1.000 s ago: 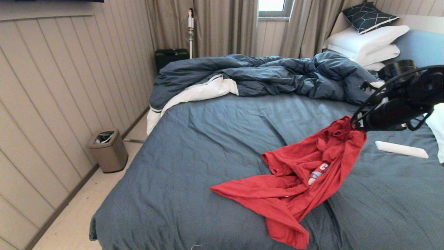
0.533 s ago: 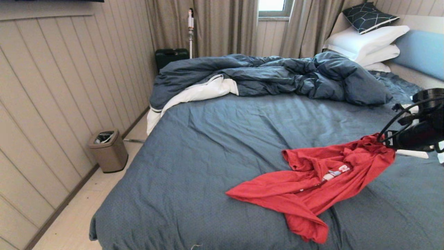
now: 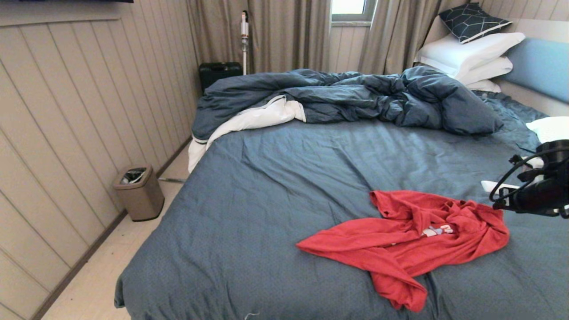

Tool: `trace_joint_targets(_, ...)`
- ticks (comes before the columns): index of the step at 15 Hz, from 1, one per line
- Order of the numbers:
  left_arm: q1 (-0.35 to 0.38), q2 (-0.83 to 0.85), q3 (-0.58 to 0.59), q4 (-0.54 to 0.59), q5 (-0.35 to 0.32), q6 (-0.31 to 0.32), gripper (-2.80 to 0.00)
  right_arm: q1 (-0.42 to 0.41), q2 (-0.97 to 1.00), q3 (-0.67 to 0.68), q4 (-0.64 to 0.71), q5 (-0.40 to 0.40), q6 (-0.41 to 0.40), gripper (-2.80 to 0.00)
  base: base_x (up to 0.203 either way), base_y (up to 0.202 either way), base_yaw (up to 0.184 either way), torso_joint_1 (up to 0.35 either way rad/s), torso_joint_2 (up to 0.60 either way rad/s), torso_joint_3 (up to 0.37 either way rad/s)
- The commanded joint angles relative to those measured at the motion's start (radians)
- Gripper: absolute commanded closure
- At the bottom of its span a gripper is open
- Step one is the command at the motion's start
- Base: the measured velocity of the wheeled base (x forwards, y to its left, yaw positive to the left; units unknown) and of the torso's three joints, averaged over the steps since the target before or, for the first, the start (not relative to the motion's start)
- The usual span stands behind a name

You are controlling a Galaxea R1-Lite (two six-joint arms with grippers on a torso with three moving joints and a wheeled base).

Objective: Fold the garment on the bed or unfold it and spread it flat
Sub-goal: Unford the red T-shirt

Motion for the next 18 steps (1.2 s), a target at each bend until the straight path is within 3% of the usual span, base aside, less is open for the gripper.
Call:
trace_joint_targets(1,0.000,0.001,0.000,-0.002,0.000,-0.001,0.00,-0.002,-0.049,0.013,0.005,0.020,0.003,-2.80,0.000,0.000,0.000,0.000,0.00,0.000)
trace_joint_targets(4,0.001,0.003,0.000,0.022,0.014,-0.002,0.00,0.018,-0.202,0.104,0.008,0.100,0.022,-2.80,0.000,0.000,0.000,0.000,0.00,0.000)
trace_joint_targets(6,0.000,0.037,-0.082,0.070,0.014,-0.014,0.00,0.080,-0.302,0.182,0.009,0.119,0.029,-2.80,0.000,0.000,0.000,0.000,0.00,0.000)
trace_joint_targets(7,0.000,0.093,-0.180,0.110,0.010,-0.040,0.00,0.120,-0.356,0.215,0.013,0.123,0.035,-1.82,0.000,0.000,0.000,0.000,0.00,0.000)
trace_joint_targets(8,0.000,0.176,-0.247,0.136,0.002,-0.064,0.00,0.162,-0.404,0.240,0.022,0.125,0.046,0.00,0.000,0.000,0.000,0.000,0.00,0.000)
trace_joint_targets(12,-0.001,0.625,-0.446,0.179,-0.122,-0.102,0.00,0.352,-0.570,0.353,0.092,0.143,0.075,0.00,0.000,0.000,0.000,0.000,0.00,0.000)
trace_joint_targets(15,-0.040,0.967,-0.576,0.189,-0.237,-0.094,0.00,0.432,-0.593,0.388,0.098,0.153,0.136,0.00,0.000,0.000,0.000,0.000,0.00,0.000)
trace_joint_targets(16,-0.094,1.075,-0.624,0.191,-0.255,-0.093,0.00,0.466,-0.595,0.389,0.096,0.162,0.158,0.00,0.000,0.000,0.000,0.000,0.00,0.000)
trace_joint_targets(18,-0.283,1.271,-0.707,0.183,-0.226,-0.096,0.00,0.516,-0.599,0.369,0.090,0.171,0.221,0.00,0.000,0.000,0.000,0.000,0.00,0.000)
